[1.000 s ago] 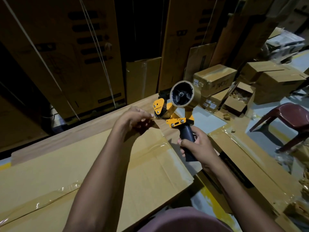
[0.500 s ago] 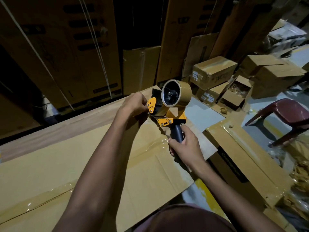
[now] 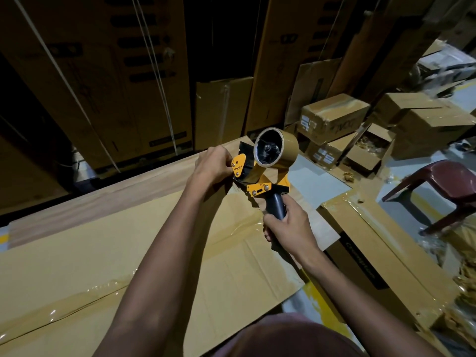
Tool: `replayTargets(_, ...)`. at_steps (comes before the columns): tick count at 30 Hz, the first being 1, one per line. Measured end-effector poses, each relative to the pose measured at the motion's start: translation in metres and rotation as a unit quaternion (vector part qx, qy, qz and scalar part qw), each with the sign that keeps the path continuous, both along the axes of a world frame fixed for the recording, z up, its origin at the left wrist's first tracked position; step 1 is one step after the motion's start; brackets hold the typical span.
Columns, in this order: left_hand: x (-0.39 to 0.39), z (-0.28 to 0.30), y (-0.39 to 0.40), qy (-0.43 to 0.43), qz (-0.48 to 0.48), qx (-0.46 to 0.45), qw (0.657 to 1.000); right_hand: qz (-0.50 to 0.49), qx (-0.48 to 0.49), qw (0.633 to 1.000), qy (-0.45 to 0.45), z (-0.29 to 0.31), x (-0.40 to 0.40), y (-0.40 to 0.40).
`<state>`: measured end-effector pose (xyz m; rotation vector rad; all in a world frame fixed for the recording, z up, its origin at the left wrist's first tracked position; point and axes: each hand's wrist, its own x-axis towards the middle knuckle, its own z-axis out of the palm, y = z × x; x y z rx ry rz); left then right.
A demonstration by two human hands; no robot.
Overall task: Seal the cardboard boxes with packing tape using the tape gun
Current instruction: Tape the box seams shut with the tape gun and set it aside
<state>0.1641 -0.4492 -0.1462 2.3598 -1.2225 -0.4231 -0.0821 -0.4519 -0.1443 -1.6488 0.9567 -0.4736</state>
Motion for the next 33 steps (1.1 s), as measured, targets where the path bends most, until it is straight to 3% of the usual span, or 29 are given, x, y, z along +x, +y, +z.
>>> replayTargets(5, -0.007, -0.009, 0.003, 0.005, 0.05, -0.021, 0.999, -0.004, 0.006, 1.0, 0.0, -0.002, -0.001, -0.001)
replayTargets(11, -0.012, -0.013, 0.01, 0.094, 0.132, -0.089, 0.983, -0.004, 0.032, 0.999, 0.003, 0.002, -0.004, -0.002)
replayTargets(14, -0.008, -0.009, 0.008, 0.095, 0.117, -0.081, 0.985, 0.001, 0.035, 0.999, 0.011, 0.006, -0.006, -0.001)
replayTargets(19, -0.018, -0.005, 0.001, 0.025, 0.113, -0.059, 0.991, 0.01, 0.013, 0.999, 0.048, 0.012, -0.019, 0.001)
replayTargets(24, -0.025, -0.009, 0.002, 0.022, 0.111, -0.06, 0.992, 0.008, 0.002, 0.997, 0.081, 0.012, -0.05, 0.014)
replayTargets(31, -0.054, -0.022, 0.011, -0.163, 0.079, -0.151, 0.972, -0.02, -0.005, 0.997, 0.081, 0.01, -0.049, 0.022)
replayTargets(33, -0.058, -0.023, 0.011, -0.155, 0.084, -0.164, 0.97, -0.027, -0.019, 0.995, 0.095, 0.011, -0.047, 0.024)
